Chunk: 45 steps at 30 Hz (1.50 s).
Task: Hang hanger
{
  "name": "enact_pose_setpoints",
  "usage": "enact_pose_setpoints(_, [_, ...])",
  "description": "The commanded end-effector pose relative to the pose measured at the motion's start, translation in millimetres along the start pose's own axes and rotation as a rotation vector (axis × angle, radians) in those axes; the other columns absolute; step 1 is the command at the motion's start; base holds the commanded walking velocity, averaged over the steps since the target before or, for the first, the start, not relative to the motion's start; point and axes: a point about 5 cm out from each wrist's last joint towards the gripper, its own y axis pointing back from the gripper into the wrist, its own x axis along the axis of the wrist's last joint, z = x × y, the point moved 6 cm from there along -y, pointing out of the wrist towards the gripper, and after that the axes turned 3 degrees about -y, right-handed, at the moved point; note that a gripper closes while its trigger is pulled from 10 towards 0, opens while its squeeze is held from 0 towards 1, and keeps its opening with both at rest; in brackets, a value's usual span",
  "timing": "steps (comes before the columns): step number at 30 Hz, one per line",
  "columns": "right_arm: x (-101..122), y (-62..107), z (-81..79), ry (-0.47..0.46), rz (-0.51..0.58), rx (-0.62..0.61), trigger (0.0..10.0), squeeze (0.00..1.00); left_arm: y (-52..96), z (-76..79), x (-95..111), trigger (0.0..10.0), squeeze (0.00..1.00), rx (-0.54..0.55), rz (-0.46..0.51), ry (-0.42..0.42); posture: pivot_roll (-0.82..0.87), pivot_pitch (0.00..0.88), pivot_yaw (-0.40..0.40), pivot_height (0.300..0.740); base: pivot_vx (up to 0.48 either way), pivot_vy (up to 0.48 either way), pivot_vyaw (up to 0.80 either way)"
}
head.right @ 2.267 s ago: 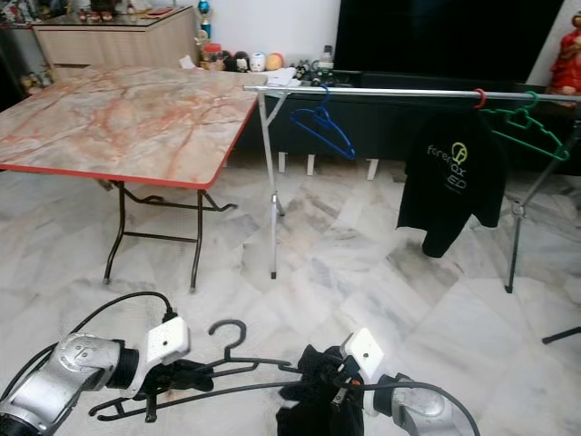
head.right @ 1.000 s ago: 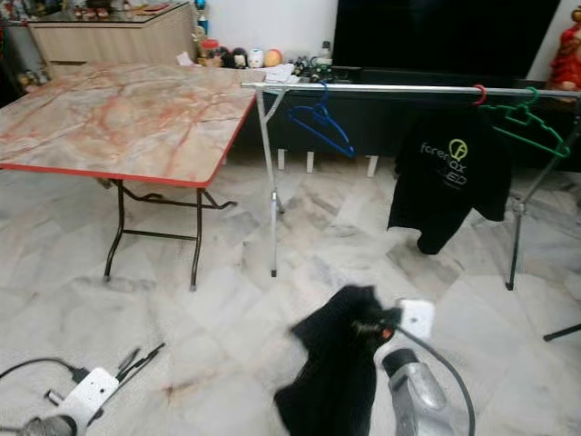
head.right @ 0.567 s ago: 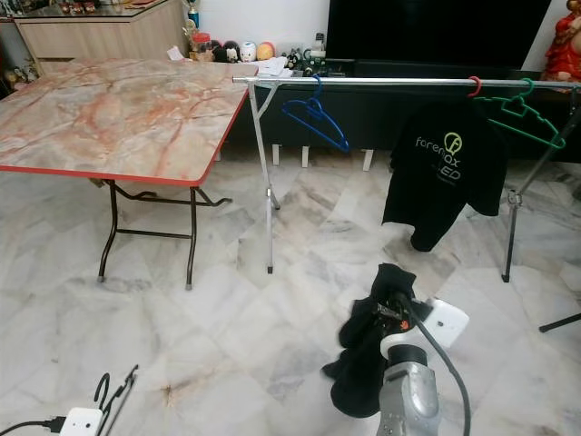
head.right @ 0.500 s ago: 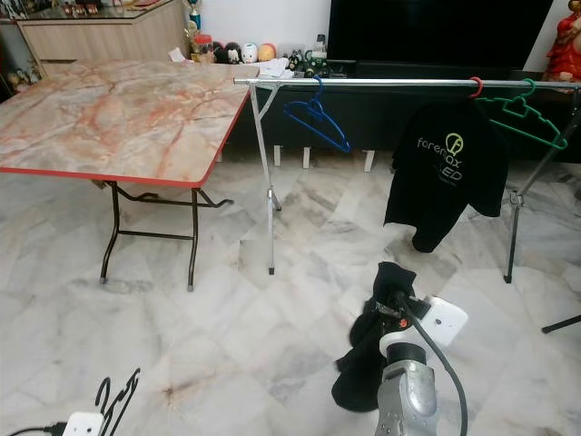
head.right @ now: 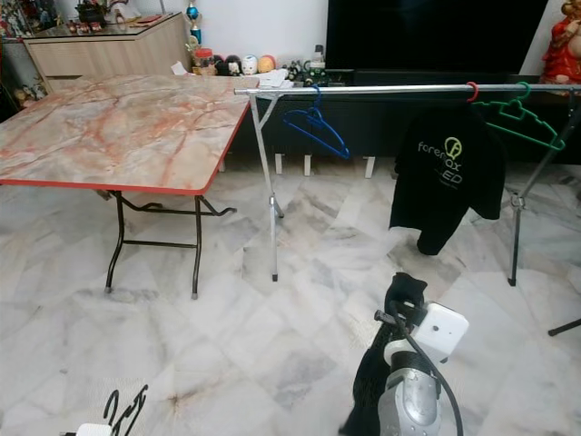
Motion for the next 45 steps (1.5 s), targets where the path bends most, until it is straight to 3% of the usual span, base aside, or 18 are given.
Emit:
enact_pose_setpoints(1, [6.4, -3.0, -15.9, 0.014, 0.022, 0.044, 10.0, 0.00, 1.3, -3.9, -8.1, 10.0, 0.00, 0.011, -0.026, -0.004, 0.01, 0.000, 0.044, 0.740, 0.000, 0.472, 0.00])
enact_pose_setpoints(11, [6.7, -5.9, -21.5, 0.060, 0.019, 0.073, 10.0, 0.00, 2.8, 1.2, -16.4, 10.0, 0.00, 0.013, -0.050, 0.013, 0.02, 0.000, 0.017, 0.740, 0.000, 0.474, 0.00])
enact_pose_setpoints(18, [0.8, -13.9, -34.3, 0.090, -0.006, 0.117, 10.0, 0.00, 5.4, -2.1, -28.1, 10.0, 0.00, 0.050, -0.083, 0.114, 0.08, 0.000, -0.025, 0.740, 0.000, 0.474, 0.00])
enact_pose_setpoints(22, [0.6, -17.1, -41.5, 0.082, -0.009, 0.140, 10.0, 0.00, 6.3, -4.6, -31.6, 10.0, 0.00, 0.051, -0.093, 0.108, 0.07, 0.000, -0.018, 0.740, 0.000, 0.472, 0.00])
enact_pose_setpoints(29, [-2.2, -17.9, -38.3, 0.082, -0.011, 0.122, 10.0, 0.00, 8.6, -6.4, -41.8, 10.0, 0.00, 0.045, -0.129, 0.104, 0.02, 0.000, 0.012, 0.740, 0.000, 0.472, 0.00])
enact_pose_setpoints(39, [-0.9, -17.1, -33.7, 0.105, 0.006, 0.115, 10.0, 0.00, 6.5, -9.4, -35.0, 10.0, 0.00, 0.040, -0.119, 0.088, 0.01, 0.000, 0.031, 0.740, 0.000, 0.472, 0.00])
enact_pose_setpoints(45, [-1.4, -17.9, -39.4, 0.114, 0.006, 0.132, 10.0, 0.00, 6.1, -10.7, -33.1, 10.0, 0.00, 0.046, -0.112, 0.089, 0.03, 0.000, 0.029, 0.740, 0.000, 0.315, 0.00])
